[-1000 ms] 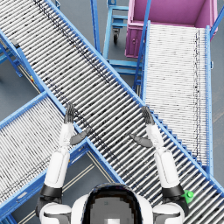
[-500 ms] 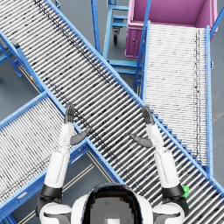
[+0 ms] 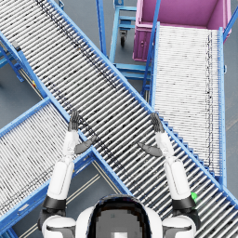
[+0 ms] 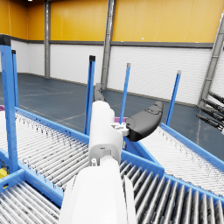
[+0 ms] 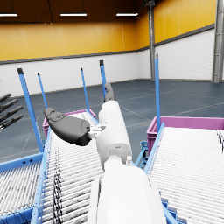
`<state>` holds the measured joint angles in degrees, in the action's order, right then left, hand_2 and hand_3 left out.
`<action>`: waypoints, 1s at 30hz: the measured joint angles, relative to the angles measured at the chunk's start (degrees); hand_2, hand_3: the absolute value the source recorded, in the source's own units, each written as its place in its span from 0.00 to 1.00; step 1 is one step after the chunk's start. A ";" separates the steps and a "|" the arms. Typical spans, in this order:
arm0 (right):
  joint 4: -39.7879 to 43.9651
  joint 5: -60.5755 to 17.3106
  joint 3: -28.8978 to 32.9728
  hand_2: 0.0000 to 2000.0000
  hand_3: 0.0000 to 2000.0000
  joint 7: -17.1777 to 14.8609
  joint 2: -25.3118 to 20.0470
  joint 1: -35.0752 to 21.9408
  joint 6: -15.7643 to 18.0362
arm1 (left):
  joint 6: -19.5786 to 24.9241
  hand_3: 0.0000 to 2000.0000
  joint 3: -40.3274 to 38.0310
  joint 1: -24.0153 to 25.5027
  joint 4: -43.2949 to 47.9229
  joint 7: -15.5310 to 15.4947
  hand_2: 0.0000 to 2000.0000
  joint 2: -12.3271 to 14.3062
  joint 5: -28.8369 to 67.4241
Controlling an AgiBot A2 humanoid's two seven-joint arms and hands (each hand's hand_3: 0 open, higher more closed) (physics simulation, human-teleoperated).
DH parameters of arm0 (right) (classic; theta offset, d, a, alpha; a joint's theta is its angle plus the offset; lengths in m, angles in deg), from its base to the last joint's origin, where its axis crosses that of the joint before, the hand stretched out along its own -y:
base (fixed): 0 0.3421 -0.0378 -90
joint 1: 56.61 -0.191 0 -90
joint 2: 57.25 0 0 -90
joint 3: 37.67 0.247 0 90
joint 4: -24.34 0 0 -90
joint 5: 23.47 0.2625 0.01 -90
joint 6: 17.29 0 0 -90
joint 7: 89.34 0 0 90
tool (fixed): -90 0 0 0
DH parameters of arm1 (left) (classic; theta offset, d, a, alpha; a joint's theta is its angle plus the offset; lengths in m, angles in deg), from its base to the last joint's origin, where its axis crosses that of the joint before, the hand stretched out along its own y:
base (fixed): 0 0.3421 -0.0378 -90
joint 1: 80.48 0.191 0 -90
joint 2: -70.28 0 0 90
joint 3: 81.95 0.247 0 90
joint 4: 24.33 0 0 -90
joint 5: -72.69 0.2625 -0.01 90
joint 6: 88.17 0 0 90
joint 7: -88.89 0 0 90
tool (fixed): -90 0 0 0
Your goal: Pick up the oil and place it on the left assembly line, put the cola on the right, and keep Sprite still
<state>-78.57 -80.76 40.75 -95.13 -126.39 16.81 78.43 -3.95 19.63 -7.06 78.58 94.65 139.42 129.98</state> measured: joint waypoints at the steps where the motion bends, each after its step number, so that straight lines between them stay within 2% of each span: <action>1: 0.00 0.00 0.00 0.00 0.00 0.00 0.00 0.00 0.00 | 0.00 0.00 0.00 0.00 0.00 0.00 0.00 0.00 0.00; 29: 0.00 0.00 0.00 0.00 0.00 0.00 0.00 0.00 0.00 | 0.00 0.00 0.00 0.00 0.00 0.00 0.00 0.00 0.00; 30: 0.00 0.00 0.00 0.00 0.00 0.00 0.00 0.00 0.00 | 1.63 0.00 0.21 -0.08 -0.21 -1.63 0.00 0.22 0.00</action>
<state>-78.57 -80.76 40.75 -95.13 -126.39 16.81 78.43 -2.31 19.85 -7.14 78.37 93.02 139.64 129.97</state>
